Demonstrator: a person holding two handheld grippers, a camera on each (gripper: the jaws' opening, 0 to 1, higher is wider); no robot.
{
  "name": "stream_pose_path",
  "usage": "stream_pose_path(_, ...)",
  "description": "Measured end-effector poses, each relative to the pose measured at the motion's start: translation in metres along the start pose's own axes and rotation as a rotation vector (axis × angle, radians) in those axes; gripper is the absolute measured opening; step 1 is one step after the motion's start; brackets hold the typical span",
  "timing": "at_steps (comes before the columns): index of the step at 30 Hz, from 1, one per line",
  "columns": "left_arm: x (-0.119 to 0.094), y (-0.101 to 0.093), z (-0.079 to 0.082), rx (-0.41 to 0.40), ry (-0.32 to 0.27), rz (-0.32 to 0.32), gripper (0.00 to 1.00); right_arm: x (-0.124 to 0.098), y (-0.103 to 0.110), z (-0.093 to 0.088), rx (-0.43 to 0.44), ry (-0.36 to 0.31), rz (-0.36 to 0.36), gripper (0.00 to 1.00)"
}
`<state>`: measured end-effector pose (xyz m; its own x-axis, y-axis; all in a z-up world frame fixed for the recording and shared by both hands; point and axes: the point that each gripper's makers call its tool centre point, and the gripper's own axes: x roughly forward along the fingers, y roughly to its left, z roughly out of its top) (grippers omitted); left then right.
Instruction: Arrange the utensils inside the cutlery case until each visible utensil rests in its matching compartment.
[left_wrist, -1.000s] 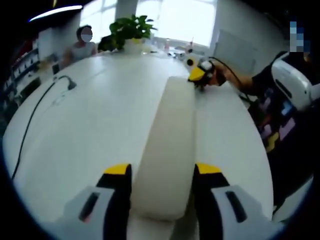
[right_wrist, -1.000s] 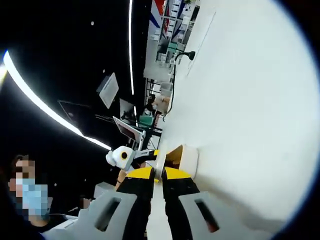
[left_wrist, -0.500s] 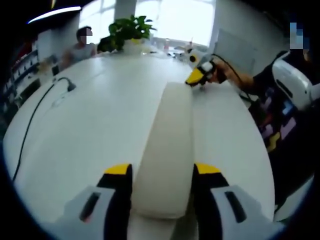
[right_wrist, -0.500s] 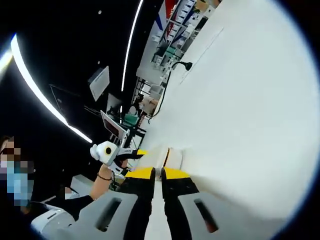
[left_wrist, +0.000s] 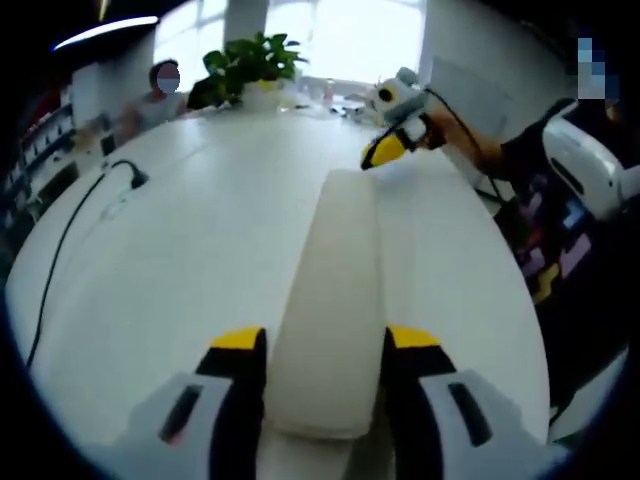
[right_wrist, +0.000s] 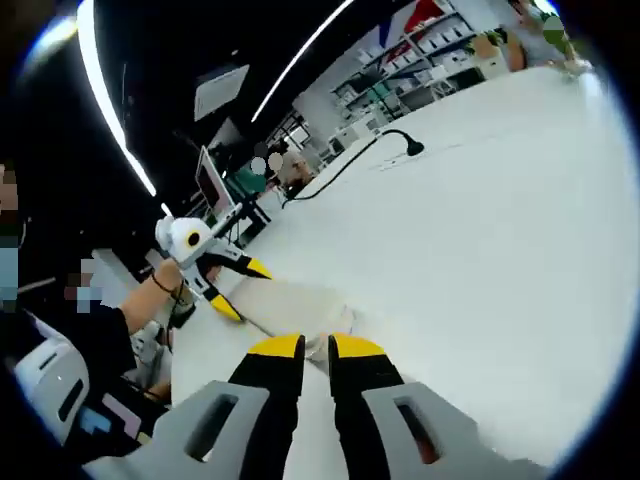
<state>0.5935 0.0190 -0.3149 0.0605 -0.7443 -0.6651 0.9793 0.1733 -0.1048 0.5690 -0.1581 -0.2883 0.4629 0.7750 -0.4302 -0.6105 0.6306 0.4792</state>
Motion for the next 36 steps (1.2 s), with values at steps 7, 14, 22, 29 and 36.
stream_pose_path(7,0.001,-0.001,0.002,0.010,0.004,-0.001,0.49,0.012,0.011,-0.015,-0.119,0.113,0.056,0.41)
stream_pose_path(14,0.003,-0.003,0.003,0.048,0.020,0.002,0.48,0.016,0.012,-0.020,-0.131,0.142,0.071,0.32)
stream_pose_path(22,0.004,-0.002,0.003,0.034,0.018,-0.002,0.48,0.017,0.011,-0.021,-0.135,0.169,0.054,0.30)
stream_pose_path(29,0.004,-0.003,0.003,0.037,0.014,-0.002,0.48,0.007,0.004,-0.016,-0.143,0.233,0.040,0.31)
stream_pose_path(36,0.004,-0.002,0.003,0.040,0.022,0.001,0.48,0.000,0.001,0.019,-0.501,0.362,-0.007,0.32)
